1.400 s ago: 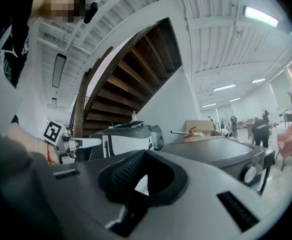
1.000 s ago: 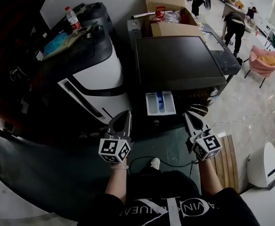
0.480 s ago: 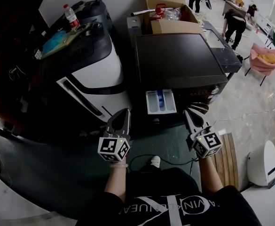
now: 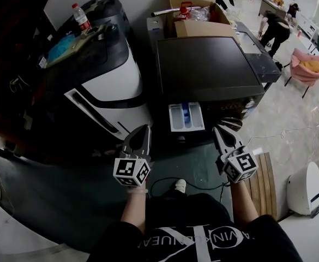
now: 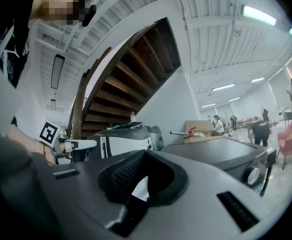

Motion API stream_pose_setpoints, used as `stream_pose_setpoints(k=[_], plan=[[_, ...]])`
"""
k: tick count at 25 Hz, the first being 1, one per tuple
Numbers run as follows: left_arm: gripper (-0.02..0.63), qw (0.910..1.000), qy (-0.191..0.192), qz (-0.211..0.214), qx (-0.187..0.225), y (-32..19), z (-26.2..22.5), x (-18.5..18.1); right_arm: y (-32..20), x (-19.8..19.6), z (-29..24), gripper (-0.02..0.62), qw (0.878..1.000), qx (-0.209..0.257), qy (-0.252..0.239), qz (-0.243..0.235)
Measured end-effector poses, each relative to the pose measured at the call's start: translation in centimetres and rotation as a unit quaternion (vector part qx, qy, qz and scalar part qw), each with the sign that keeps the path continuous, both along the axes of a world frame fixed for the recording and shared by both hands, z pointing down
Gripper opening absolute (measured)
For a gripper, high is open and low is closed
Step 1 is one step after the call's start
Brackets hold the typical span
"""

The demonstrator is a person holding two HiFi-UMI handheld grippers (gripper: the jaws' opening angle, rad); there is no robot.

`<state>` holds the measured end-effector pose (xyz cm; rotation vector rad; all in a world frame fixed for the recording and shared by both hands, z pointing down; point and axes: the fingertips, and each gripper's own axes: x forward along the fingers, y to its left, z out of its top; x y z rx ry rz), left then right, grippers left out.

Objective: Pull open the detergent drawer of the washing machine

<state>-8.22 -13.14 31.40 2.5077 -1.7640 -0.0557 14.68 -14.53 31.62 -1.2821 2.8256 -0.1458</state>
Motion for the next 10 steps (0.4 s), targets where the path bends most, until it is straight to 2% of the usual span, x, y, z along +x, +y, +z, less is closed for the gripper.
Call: stream_pose_setpoints(k=[10], plan=[[0.009,1.0,-0.004,0.001,-0.001,-0.45,0.27,-0.36,-0.14,-0.17,0.49,0.011,1.0,-0.002,-0.004,0.003]])
